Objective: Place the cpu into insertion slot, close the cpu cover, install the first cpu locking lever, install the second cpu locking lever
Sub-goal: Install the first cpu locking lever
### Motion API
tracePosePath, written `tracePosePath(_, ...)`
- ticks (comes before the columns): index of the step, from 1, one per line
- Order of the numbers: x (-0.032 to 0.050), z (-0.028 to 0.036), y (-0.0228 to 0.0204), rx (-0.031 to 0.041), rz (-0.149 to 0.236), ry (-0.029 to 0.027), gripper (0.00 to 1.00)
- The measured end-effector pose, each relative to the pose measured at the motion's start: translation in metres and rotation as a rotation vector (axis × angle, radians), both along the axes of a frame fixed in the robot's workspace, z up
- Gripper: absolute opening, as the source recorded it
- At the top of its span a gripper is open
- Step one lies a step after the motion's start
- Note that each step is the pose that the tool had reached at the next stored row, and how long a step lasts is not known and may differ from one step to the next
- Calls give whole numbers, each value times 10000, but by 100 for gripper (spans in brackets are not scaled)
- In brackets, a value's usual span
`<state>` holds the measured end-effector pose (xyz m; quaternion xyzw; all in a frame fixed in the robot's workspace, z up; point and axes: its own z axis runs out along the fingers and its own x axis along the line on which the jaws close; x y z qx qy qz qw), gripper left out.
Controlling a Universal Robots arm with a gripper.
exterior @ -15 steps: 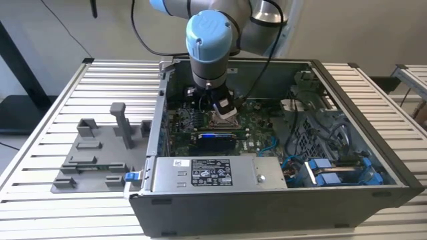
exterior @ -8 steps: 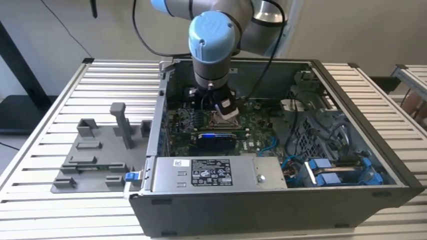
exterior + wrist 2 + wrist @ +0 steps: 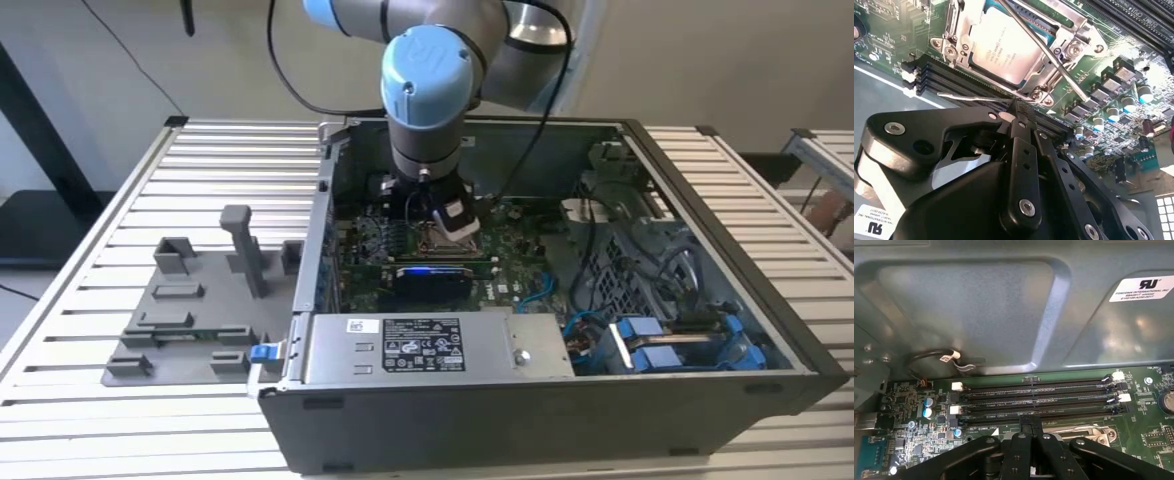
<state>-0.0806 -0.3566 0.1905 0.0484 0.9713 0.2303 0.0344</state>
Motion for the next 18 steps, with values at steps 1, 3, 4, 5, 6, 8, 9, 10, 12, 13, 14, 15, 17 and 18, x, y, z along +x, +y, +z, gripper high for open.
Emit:
tracePosePath(1,3,-4,0,-1,0,0,11)
tracePosePath(3,13,-10,3,-1,0,1,11)
tracePosePath(4,18,-13,5,1,0,-1,11)
tracePosePath(5,25,-15,8,1,0,-1,11)
tracePosePath(6,33,-16,8,1,0,0,11)
tracePosePath(8,49,-19,11,1,0,0,11)
tracePosePath(9,56,-19,13,0,0,0,11)
tracePosePath(10,63,-20,15,-1,0,0,11)
tracePosePath(12,76,-23,21,1,0,-1,11)
tracePosePath(13,83,-24,23,2,-1,-2,11)
tracePosePath(14,91,-25,24,4,0,-2,11)
tracePosePath(15,100,-26,24,4,0,-2,11)
tracePosePath(17,119,-28,25,4,0,-2,11)
tracePosePath(18,130,-30,26,3,0,-2,11)
